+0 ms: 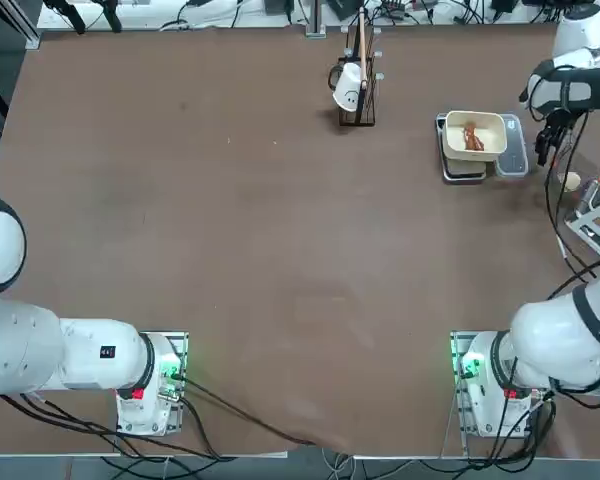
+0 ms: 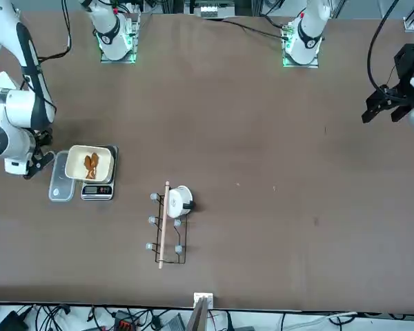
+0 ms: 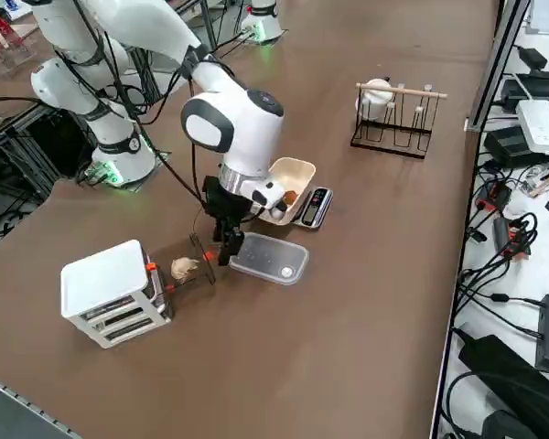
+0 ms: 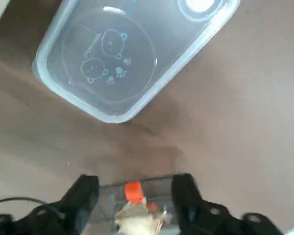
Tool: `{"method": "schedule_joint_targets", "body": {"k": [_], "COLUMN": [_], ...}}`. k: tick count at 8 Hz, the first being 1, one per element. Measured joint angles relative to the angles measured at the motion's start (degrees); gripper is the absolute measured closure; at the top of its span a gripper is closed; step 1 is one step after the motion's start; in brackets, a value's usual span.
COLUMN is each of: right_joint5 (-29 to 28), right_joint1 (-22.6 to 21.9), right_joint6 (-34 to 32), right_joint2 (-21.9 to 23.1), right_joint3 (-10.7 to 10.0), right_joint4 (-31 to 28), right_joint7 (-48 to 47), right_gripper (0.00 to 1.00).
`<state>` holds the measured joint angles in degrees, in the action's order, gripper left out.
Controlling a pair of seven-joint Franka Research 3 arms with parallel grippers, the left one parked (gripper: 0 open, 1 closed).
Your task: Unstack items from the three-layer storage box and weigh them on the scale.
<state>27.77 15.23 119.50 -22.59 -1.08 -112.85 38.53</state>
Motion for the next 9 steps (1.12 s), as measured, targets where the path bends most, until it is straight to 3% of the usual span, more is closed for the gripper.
{"method": "schedule_joint_targets", "body": {"k": [3,6,9], "right_joint5": [-1.0,-1.05,-1.19], "right_joint1": [0.71,8.95,11.1], "right_joint6": [-11.5,-7.62,-3.17], "right_joint2": [3.07,4.2,4.03], "right_joint3": [0.95,0.37,0.58], "right_joint4": [4.48,1.26,-2.28], "right_joint7": [3.11,9.32,9.54], "right_gripper": [0.06,0.07,0.1]}}
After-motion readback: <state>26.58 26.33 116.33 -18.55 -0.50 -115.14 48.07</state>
